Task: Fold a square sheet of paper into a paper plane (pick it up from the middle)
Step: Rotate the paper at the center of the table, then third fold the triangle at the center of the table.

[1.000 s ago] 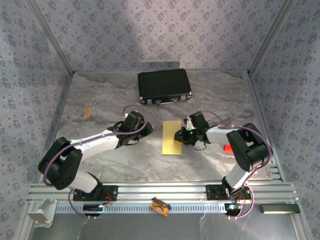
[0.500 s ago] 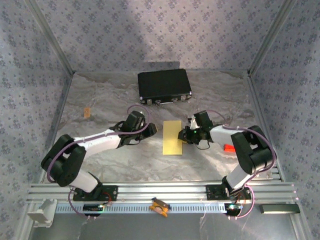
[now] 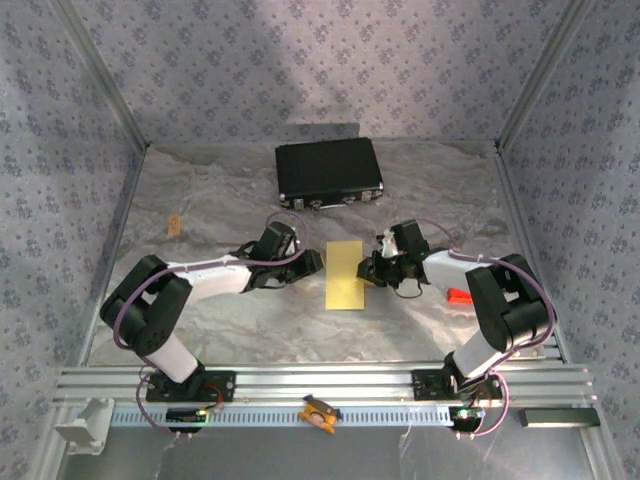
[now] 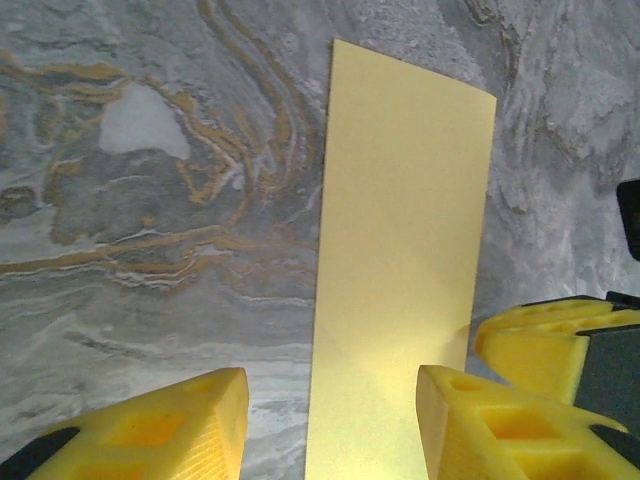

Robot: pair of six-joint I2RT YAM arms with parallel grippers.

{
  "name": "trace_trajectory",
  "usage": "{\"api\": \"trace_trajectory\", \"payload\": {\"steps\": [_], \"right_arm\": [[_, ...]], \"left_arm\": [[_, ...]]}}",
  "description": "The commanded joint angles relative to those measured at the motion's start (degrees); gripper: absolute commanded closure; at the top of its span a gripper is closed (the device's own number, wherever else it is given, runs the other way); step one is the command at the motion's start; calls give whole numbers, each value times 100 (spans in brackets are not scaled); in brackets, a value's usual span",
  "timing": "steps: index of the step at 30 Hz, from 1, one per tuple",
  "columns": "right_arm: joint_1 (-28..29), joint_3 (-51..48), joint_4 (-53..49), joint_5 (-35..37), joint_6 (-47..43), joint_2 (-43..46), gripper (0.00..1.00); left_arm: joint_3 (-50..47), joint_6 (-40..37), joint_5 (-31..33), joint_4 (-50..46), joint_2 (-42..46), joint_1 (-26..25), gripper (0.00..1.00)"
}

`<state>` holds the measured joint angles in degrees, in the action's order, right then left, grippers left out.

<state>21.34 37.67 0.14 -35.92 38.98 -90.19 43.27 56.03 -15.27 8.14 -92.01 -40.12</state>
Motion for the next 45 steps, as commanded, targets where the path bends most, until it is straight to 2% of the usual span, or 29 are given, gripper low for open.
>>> {"api": "trace_trajectory", "payload": {"steps": [1,8,11,16,18,31,40,45], "right_arm": [[-42,107,-145,-188,-97,26,86],[-37,52,104,-604,-116,-307,87],[-65,57,-195,-241,-251,-382,88],[-207,-45,-159,-320,-252,-657,89],[-253,-23,-266,-289,-515,-713,90],[-333,-45,-245,-319,-550,-771,90],[-333,-50,-245,-282,-540,-758,90],[-333,-47,-229,-293,-528,-778,90]], "left_arm": [[146,83,-324,316,-120,-5,52],[347,60,-623,394,-419,-20,53],[475,31,-696,310,-560,-22,54],[631,4,-705,65,-768,-35,54],[754,-38,-747,-98,-889,-44,54],[1008,4,-895,-308,-1328,-136,60],[1121,-99,-443,-974,-1203,-215,59],[1217,-129,-738,-860,-1370,-224,60]]}}
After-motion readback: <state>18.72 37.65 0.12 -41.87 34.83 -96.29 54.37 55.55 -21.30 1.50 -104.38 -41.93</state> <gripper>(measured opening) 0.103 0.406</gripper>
